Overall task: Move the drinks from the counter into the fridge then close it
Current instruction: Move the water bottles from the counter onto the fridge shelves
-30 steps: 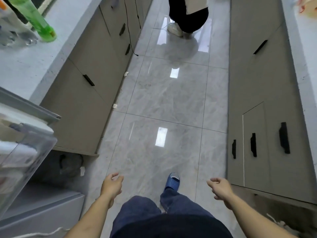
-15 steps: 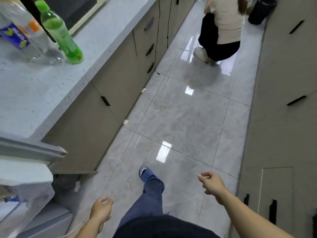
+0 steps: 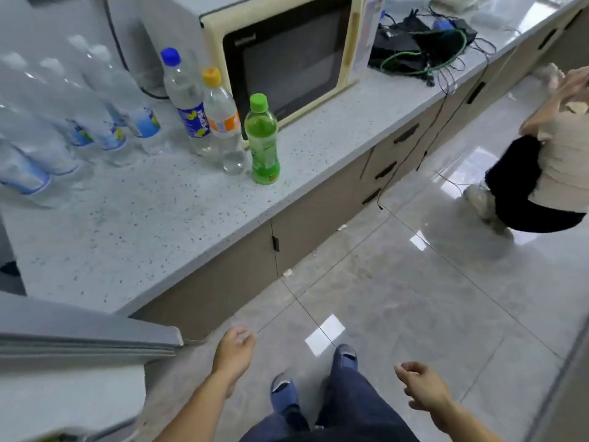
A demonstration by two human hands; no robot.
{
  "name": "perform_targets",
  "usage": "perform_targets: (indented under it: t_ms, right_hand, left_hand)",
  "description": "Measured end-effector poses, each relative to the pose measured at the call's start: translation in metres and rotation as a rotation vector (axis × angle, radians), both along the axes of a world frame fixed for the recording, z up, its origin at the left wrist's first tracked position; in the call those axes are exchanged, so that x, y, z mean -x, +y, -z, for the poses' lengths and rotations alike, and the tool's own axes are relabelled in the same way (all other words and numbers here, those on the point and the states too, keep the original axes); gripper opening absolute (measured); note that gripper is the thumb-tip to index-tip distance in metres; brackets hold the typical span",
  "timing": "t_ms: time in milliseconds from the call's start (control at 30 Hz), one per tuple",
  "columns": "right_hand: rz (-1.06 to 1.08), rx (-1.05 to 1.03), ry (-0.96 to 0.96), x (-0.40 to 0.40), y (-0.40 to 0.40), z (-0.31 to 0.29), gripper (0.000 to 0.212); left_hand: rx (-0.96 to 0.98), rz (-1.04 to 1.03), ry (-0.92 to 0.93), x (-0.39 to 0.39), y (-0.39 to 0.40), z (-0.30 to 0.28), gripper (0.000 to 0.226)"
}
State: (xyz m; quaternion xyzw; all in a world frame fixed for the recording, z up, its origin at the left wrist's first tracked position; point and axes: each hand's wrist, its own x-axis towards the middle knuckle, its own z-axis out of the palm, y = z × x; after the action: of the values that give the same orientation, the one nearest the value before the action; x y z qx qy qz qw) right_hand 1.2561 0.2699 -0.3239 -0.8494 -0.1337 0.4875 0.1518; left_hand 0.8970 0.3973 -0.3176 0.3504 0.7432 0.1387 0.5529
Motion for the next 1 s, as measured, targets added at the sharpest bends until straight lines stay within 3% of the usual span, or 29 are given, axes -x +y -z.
perform_targets:
  t_ms: [267, 433, 633, 867, 1000]
  right_hand:
    - [-0.486, -0.295, 0.038, 0.032, 0.205, -0.035, 0.013]
    - [-0.750, -0.602, 0.216, 0.091, 0.321, -0.099, 0.010]
    - [-0.983, -0.826, 0.471, 0.172, 0.391, -0.164, 0.018]
    - [-0.970, -1.020, 0.483, 0.291, 0.458, -0.210, 0.045]
    - [-0.806, -1.102, 0.420, 0.351, 0.510, -0.235, 0.065]
  left_hand:
    - [-0.155, -0.302, 0.041, -0.014, 0.050, -0.044, 0.014]
    - [-0.380, -0.452, 0.092, -0.026, 0.103, -0.093, 0.010]
    - [-0.613, -0.768, 0.203, -0.012, 0.160, -0.155, 0.016]
    - [-0.721, -1.218, 0.220, 0.050, 0.226, -0.200, 0.020]
    - [-0.744, -1.255, 0.223, 0.082, 0.283, -0.217, 0.033]
